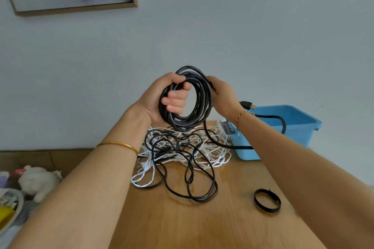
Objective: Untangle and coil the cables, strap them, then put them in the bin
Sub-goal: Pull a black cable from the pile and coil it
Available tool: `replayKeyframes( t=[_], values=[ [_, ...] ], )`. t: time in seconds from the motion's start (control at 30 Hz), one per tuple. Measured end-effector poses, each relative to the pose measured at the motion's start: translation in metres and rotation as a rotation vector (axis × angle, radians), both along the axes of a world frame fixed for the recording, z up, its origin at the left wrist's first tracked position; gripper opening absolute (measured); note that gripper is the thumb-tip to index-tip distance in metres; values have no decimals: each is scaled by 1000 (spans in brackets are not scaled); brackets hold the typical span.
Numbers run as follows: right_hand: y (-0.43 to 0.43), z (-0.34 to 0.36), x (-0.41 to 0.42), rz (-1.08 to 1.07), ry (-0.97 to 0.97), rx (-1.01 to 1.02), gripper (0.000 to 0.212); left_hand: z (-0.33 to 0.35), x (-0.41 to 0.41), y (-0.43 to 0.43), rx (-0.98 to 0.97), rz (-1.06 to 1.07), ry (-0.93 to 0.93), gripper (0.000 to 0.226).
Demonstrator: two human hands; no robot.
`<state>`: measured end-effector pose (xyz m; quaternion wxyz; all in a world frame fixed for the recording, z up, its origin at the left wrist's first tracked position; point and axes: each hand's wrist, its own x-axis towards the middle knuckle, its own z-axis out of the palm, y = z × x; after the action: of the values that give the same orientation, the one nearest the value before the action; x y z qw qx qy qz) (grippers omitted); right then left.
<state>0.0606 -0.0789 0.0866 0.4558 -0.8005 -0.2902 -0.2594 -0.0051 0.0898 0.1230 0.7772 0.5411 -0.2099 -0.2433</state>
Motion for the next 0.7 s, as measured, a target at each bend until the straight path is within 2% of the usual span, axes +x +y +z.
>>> replayKeyframes(
  t=[0.17, 0.27, 0.33, 0.43, 0.57, 0.7],
  values=[
    [7, -5, -9, 13, 35, 57, 29, 1, 6, 1, -105, -103, -29, 21],
    [10, -6, -9, -51, 24, -9, 33, 0, 9, 1, -206, -84, -30, 23],
    [11, -7, -12, -42, 87, 9, 28, 3, 10, 0, -277, -43, -22, 22],
    [13, -12, -16, -11, 139, 32, 16, 11, 8, -8, -337, 168, -43, 13],
    [18, -19, -23, 53, 224, -23, 14, 17, 11, -19, -498, 453, -40, 28],
    [19, -23, -27, 138, 361, -126, 11, 13, 14, -26, -561, 642, -68, 25]
  ],
)
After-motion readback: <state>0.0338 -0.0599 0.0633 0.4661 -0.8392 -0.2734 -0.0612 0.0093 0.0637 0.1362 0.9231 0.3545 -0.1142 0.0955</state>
